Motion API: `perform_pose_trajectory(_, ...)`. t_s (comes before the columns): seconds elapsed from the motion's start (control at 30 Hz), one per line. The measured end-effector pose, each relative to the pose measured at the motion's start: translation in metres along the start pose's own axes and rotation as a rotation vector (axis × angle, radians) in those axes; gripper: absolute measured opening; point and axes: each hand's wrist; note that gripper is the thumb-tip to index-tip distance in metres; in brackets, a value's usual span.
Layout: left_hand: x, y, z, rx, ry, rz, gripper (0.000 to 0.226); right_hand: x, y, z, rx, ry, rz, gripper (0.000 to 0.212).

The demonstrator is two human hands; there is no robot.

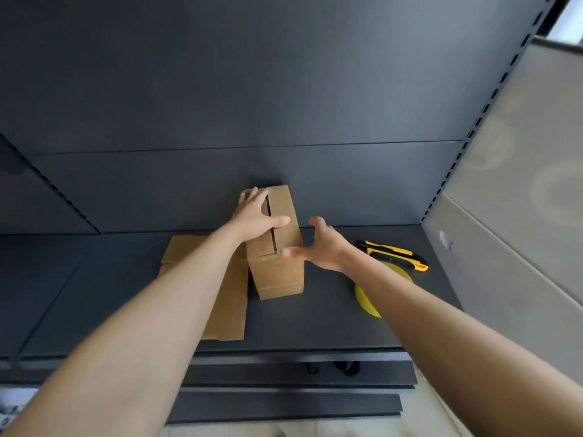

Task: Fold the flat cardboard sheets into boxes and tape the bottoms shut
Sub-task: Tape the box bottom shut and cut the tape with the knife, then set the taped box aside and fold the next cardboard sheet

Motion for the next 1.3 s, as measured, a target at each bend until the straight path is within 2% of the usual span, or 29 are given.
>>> perform_pose_trajectory(0.1,0.006,0.0,0.011,0.024,0.048,0.127,0.076,-0.004,0.001,0.003,0.01,-0.04,-0.028,0.105)
perform_pose_trajectory(0.17,0.008,0.002,0.015,0.059,0.09,0.231,0.072,-0.001,0.004,0.005,-0.008,-0.045,-0.064,0.094)
perform_pose_trajectory(0.3,0.012,0.004,0.02,0.152,0.095,0.295,0.089,0.013,0.011,0.003,-0.044,0.001,-0.162,0.06)
perform_pose_trajectory(0.37,0.011,0.006,0.022,0.132,0.114,0.29,0.093,0.015,0.015,0.001,-0.066,0.024,-0.172,0.046)
perform_pose_trajectory(0.43,0.01,0.009,0.023,0.095,0.086,0.194,0.091,0.016,0.02,-0.001,-0.106,0.005,-0.093,0.032)
perform_pose_trajectory(0.47,0.01,0.009,0.023,0.086,0.074,0.156,0.092,0.017,0.023,-0.004,-0.133,-0.041,0.038,0.027)
perform_pose_trajectory(0.5,0.01,0.009,0.023,0.088,0.065,0.144,0.095,0.019,0.024,-0.008,-0.141,-0.1,0.218,0.032)
perform_pose_trajectory(0.57,0.009,0.01,0.021,0.132,0.027,0.179,0.102,0.023,0.028,-0.021,-0.108,-0.177,0.49,0.064)
perform_pose_trajectory(0.63,0.004,0.012,0.018,0.189,-0.006,0.237,0.101,0.022,0.031,-0.029,-0.065,-0.149,0.526,0.092)
perform_pose_trajectory(0.7,-0.001,0.014,0.017,0.207,0.015,0.231,0.095,0.019,0.034,-0.03,-0.039,-0.059,0.498,0.1)
perform_pose_trajectory(0.8,-0.003,0.012,0.018,0.202,0.049,0.112,0.088,0.013,0.044,-0.028,0.004,-0.014,0.515,0.108)
perform_pose_trajectory(0.93,-0.007,0.007,0.016,0.152,0.042,-0.046,0.078,-0.002,0.061,-0.026,0.11,0.025,0.714,0.086)
perform_pose_trajectory(1.03,-0.006,0.006,0.014,0.153,0.05,-0.048,0.079,-0.016,0.07,-0.028,0.172,0.058,0.823,0.071)
perform_pose_trajectory(1.17,-0.005,0.005,0.013,0.146,0.071,-0.042,0.072,-0.03,0.075,-0.029,0.166,0.145,0.86,0.051)
perform_pose_trajectory(1.3,-0.006,0.003,0.011,0.121,0.114,-0.065,0.057,-0.03,0.076,-0.03,0.131,0.133,0.905,0.053)
Point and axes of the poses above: each hand's wrist, its own z-axis towards the middle knuckle, its own x-axis out of the back of the hand, y = z × x, and after that the axes turned 13 degrees about -y, right-handed
